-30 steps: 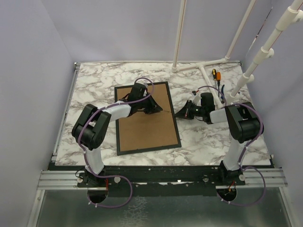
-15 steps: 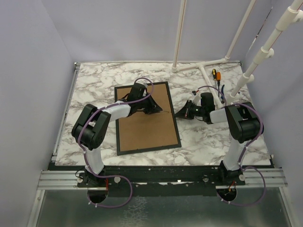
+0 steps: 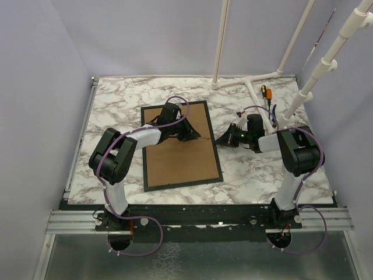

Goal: Take the photo out of the frame
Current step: Release the photo frame item from the photo frame.

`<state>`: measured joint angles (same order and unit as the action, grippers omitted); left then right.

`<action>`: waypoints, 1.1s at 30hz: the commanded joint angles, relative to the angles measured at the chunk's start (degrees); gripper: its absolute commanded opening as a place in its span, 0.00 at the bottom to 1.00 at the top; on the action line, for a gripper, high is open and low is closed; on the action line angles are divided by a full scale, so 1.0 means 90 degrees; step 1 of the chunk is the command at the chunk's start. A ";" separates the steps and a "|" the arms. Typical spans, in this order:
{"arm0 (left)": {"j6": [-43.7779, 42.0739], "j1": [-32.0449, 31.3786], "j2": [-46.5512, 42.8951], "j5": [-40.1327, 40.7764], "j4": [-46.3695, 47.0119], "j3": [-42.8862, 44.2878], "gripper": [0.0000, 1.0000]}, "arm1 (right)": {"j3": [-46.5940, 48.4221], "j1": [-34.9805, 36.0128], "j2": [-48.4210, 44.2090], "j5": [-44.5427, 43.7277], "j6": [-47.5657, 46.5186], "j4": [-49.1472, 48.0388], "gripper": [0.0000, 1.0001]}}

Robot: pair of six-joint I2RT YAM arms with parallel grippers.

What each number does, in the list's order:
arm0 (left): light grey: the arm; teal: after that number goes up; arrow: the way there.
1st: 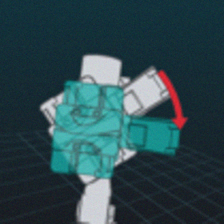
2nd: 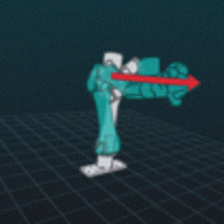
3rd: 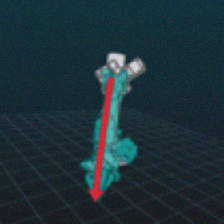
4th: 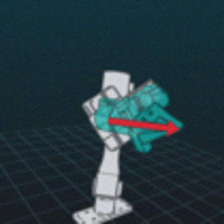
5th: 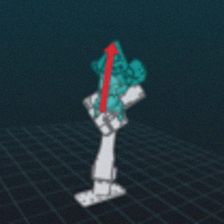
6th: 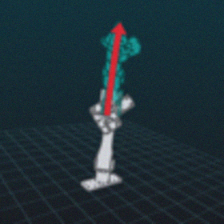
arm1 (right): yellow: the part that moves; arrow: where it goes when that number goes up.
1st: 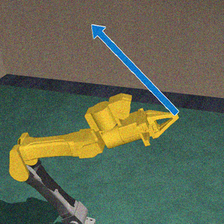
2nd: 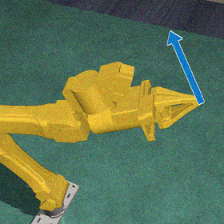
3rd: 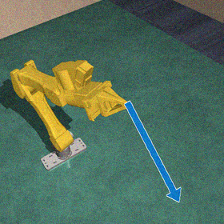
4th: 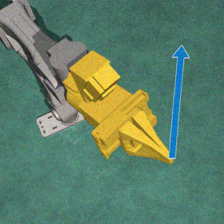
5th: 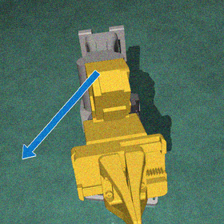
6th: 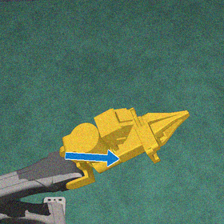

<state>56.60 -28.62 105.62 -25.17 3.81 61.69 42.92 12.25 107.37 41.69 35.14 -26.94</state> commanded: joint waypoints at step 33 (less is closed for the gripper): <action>0.0401 -0.0162 0.0095 -0.0206 0.0320 -0.0117 0.00 | 0.0155 0.0050 0.0164 0.0165 -0.0007 0.0028 0.06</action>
<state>60.64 -28.95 106.85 -25.91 7.18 61.28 43.05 12.25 107.48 41.76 35.16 -26.94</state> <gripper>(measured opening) 0.125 0.058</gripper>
